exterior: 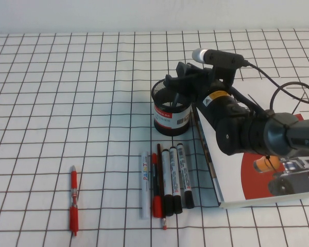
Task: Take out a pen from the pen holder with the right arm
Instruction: 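Take a marker out of the pen holder and lay it on the table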
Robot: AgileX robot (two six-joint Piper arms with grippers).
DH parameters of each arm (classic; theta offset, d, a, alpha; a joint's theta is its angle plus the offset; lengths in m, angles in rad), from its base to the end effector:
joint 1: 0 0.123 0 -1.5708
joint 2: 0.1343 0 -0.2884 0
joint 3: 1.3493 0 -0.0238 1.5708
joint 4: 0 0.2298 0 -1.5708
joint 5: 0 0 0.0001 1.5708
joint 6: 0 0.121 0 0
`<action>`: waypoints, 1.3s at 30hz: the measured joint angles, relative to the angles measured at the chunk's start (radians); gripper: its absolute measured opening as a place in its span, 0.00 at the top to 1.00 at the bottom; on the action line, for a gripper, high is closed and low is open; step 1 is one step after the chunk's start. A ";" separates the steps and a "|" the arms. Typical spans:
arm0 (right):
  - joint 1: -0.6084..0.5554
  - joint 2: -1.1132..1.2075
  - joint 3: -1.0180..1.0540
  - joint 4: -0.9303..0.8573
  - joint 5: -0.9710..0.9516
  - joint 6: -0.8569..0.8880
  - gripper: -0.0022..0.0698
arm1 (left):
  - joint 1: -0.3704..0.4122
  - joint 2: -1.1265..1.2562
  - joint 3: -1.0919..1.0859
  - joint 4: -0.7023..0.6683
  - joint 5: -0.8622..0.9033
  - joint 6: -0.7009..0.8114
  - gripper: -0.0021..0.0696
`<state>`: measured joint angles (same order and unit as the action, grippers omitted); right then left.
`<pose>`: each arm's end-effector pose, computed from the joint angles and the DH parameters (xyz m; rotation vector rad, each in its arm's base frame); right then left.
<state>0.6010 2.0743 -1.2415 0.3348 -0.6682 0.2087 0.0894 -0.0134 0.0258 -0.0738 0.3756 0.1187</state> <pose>0.4053 0.2480 0.2038 0.0505 1.7132 0.6366 0.0567 0.0018 0.1629 -0.0182 1.8711 0.0709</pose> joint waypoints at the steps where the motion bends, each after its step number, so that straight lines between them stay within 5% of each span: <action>1: 0.000 -0.011 0.000 0.000 0.000 0.000 0.83 | 0.000 0.000 0.000 0.000 0.000 0.000 0.97; 15: 0.000 -0.303 0.000 -0.055 0.190 -0.088 0.84 | 0.000 0.000 0.000 0.000 0.000 0.000 0.97; 30: 0.000 -0.513 -0.041 -0.011 1.125 -0.101 0.84 | 0.000 0.000 0.000 0.000 0.000 0.000 0.97; 39: 0.015 -0.377 -0.048 0.143 1.210 -0.105 0.84 | 0.000 0.000 0.000 0.000 0.000 0.000 0.97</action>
<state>0.6157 1.6968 -1.2900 0.4778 0.5422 0.1037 0.0894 -0.0134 0.0258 -0.0738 0.3756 0.1187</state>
